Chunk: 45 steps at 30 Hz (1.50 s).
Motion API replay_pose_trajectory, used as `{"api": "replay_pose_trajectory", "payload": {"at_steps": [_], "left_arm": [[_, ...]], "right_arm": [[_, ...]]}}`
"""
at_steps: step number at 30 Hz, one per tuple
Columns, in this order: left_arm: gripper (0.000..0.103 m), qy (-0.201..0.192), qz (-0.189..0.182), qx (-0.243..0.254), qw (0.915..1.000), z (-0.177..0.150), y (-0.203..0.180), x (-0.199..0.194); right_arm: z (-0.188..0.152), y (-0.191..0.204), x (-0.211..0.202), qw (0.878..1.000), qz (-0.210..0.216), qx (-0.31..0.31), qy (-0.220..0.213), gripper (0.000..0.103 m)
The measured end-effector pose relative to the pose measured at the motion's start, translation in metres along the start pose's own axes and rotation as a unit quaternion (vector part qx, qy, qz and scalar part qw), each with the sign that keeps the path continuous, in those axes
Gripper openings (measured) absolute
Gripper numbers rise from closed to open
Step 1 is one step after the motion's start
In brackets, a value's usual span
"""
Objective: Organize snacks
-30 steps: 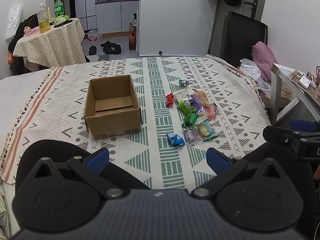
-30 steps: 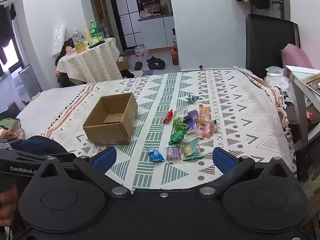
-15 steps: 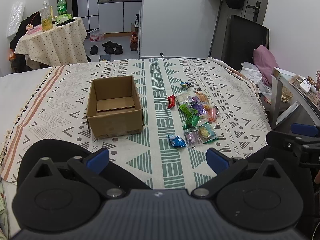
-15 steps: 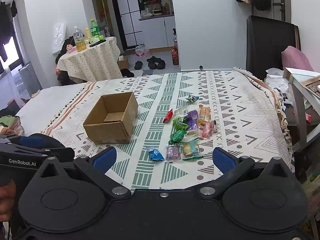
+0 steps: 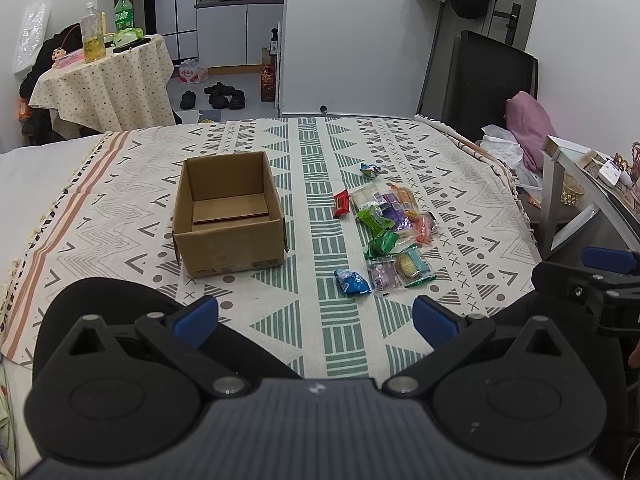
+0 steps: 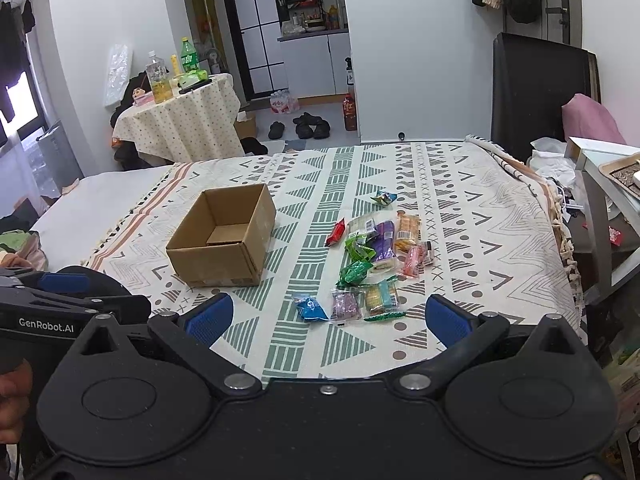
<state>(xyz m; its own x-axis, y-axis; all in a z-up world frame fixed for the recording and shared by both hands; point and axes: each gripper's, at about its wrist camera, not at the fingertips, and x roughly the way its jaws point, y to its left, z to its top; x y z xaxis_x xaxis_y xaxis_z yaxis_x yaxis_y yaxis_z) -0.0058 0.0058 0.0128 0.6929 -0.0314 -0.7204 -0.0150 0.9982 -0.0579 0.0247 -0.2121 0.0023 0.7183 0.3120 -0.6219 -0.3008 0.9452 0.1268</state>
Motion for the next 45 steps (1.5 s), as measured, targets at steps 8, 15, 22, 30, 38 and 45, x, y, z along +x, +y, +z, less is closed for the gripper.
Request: {"api": "replay_pose_trajectory", "payload": {"at_steps": [8,15,22,30,38,45], "left_arm": [[0.103,-0.004,0.001,-0.004,1.0000,-0.0002,0.0020,-0.0019],[0.103,-0.005,0.001,-0.003,1.0000,-0.0006,0.0019,-0.0018],[0.103,-0.005,0.001,-0.002,1.0000,-0.0004,0.0015,-0.0020],[0.103,-0.005,0.000,-0.002,1.0000,0.0000,-0.0001,-0.0019],[0.103,-0.004,-0.001,-0.002,1.0000,0.0005,-0.0008,-0.0016],[0.103,-0.003,-0.004,0.000,1.0000,0.0052,-0.0050,0.0002]], "right_arm": [[0.0001,-0.0008,-0.0009,1.000,0.002,-0.002,-0.002,0.103],[0.0008,-0.0017,-0.0009,1.000,0.001,-0.001,-0.001,0.103],[0.0011,-0.0024,-0.0006,1.000,0.000,-0.003,-0.002,0.103],[0.0015,-0.0041,0.0000,1.000,-0.001,-0.003,-0.001,0.103],[0.0016,-0.0020,0.0024,1.000,-0.001,-0.007,0.001,0.103],[0.0029,-0.0014,0.0046,1.000,-0.002,-0.009,0.001,0.103]]}}
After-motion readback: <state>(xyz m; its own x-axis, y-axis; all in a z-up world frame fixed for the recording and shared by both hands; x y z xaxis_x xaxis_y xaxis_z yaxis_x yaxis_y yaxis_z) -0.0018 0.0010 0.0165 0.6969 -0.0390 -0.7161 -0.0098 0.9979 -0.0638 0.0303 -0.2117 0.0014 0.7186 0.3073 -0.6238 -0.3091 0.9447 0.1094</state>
